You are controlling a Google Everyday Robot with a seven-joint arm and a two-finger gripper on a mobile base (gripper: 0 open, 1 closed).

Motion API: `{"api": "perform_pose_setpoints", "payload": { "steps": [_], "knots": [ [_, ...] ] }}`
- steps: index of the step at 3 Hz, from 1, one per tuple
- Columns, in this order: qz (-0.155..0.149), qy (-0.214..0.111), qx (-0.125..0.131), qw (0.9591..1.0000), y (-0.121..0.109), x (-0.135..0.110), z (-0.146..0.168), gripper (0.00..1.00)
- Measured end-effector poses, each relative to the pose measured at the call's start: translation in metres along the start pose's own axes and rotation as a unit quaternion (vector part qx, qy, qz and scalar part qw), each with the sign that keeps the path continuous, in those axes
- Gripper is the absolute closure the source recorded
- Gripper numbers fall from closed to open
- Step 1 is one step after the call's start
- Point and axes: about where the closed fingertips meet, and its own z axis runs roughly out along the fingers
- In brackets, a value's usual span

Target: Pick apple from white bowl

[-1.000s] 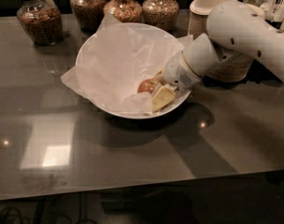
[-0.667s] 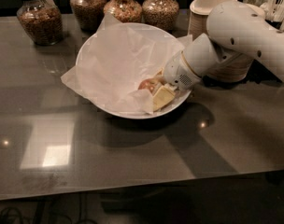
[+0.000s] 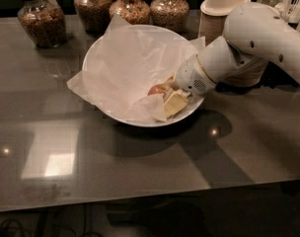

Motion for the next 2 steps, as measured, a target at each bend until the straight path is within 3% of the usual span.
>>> {"api": "perform_pose_setpoints", "payload": {
  "steps": [2],
  "knots": [
    [-0.039, -0.09, -0.026, 0.9948, 0.02, -0.035, -0.03, 1.0]
  ]
}}
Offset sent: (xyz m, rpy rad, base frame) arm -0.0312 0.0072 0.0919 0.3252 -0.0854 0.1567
